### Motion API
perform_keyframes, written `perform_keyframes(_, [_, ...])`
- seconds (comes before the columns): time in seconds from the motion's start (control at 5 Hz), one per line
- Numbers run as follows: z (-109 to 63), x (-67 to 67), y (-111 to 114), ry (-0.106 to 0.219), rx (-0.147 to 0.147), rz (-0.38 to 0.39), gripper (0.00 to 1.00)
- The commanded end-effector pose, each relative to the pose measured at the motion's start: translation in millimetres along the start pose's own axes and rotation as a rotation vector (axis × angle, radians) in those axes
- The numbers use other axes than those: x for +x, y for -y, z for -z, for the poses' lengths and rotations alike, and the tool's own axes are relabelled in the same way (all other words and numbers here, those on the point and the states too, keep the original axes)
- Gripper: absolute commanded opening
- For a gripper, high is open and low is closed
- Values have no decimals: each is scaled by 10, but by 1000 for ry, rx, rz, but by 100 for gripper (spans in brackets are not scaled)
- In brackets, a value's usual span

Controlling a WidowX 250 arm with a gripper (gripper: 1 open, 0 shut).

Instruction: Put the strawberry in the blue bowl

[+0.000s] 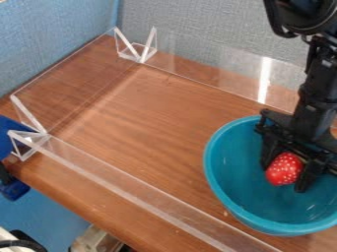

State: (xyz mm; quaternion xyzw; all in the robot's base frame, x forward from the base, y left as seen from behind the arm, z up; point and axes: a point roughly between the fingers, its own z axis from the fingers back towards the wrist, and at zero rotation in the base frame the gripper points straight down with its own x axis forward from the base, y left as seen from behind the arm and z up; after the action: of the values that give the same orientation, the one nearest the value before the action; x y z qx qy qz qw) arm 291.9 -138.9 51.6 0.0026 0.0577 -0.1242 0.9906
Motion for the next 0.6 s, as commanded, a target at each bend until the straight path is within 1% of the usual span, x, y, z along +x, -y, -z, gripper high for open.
perform_keyframes(0.0, [-293,38,39,91,-4,11,0])
perform_keyframes(0.4, [-293,38,15,93,11,1,0])
